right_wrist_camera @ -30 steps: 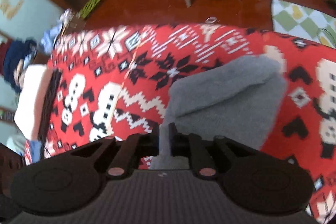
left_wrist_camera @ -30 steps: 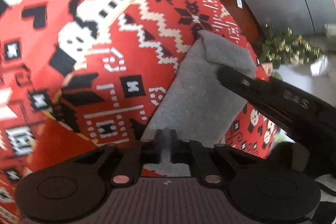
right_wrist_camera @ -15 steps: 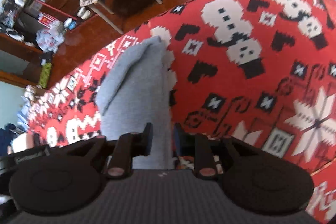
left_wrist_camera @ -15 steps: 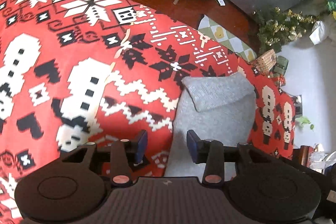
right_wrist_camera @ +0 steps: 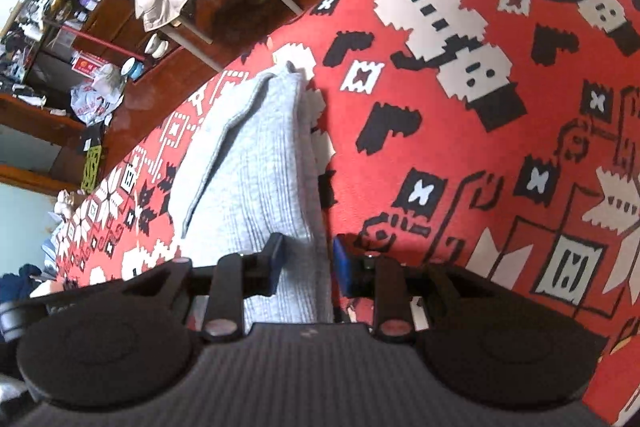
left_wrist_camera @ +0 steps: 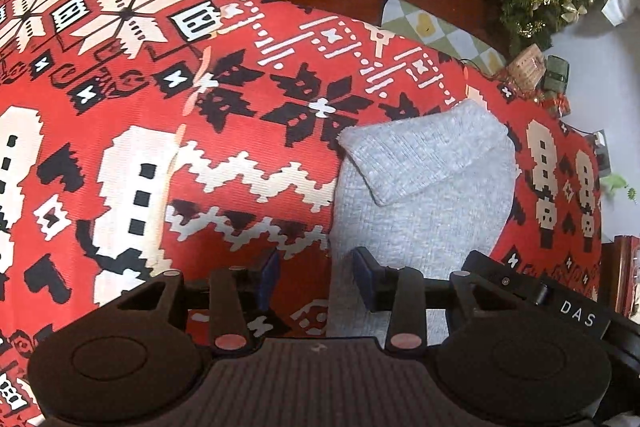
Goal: Fold clothes
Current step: 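Close both grippers on the sides of the folded shirt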
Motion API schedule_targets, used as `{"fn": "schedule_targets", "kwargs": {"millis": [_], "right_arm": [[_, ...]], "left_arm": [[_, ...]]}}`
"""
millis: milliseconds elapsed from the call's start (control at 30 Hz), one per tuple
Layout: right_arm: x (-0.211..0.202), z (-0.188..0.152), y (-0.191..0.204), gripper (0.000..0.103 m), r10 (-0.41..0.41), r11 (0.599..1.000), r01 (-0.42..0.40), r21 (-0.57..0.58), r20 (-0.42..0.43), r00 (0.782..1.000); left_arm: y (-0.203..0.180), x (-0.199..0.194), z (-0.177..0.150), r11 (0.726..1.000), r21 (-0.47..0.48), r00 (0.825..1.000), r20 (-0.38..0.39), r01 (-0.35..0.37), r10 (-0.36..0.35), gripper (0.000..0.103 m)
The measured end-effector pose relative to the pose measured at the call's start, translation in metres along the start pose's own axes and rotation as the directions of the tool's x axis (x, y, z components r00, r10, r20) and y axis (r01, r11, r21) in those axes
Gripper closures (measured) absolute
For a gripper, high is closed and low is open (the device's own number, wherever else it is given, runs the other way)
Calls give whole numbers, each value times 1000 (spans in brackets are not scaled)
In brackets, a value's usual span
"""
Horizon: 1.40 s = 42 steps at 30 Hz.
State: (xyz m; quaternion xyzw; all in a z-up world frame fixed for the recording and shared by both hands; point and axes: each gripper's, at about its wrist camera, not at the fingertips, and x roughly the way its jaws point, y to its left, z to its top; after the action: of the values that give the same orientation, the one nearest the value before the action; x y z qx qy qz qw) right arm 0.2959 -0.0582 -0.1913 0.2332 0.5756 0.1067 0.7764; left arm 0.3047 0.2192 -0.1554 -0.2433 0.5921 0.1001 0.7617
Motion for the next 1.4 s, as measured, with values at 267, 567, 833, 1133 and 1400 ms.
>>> {"fn": "schedule_targets", "kwargs": {"millis": [267, 567, 833, 1133, 1400], "right_arm": [[4, 3, 8, 84, -6, 1000, 6, 6, -10, 1000], [-15, 1, 29, 91, -16, 999, 17, -34, 12, 1000], [-24, 1, 30, 91, -30, 999, 31, -27, 22, 999], [-11, 6, 24, 90, -47, 995, 46, -92, -2, 999], [-26, 0, 24, 71, -45, 980, 49, -193, 26, 999]], "left_arm": [[-18, 0, -3, 1000, 12, 1000, 23, -2, 2, 98], [-16, -23, 0, 994, -63, 994, 71, 86, -82, 103], [-14, -28, 4, 997, -27, 992, 103, 70, -66, 95], [1, -19, -3, 999, -3, 997, 63, 46, -46, 71], [2, -24, -5, 997, 34, 995, 81, 63, -66, 62]]}}
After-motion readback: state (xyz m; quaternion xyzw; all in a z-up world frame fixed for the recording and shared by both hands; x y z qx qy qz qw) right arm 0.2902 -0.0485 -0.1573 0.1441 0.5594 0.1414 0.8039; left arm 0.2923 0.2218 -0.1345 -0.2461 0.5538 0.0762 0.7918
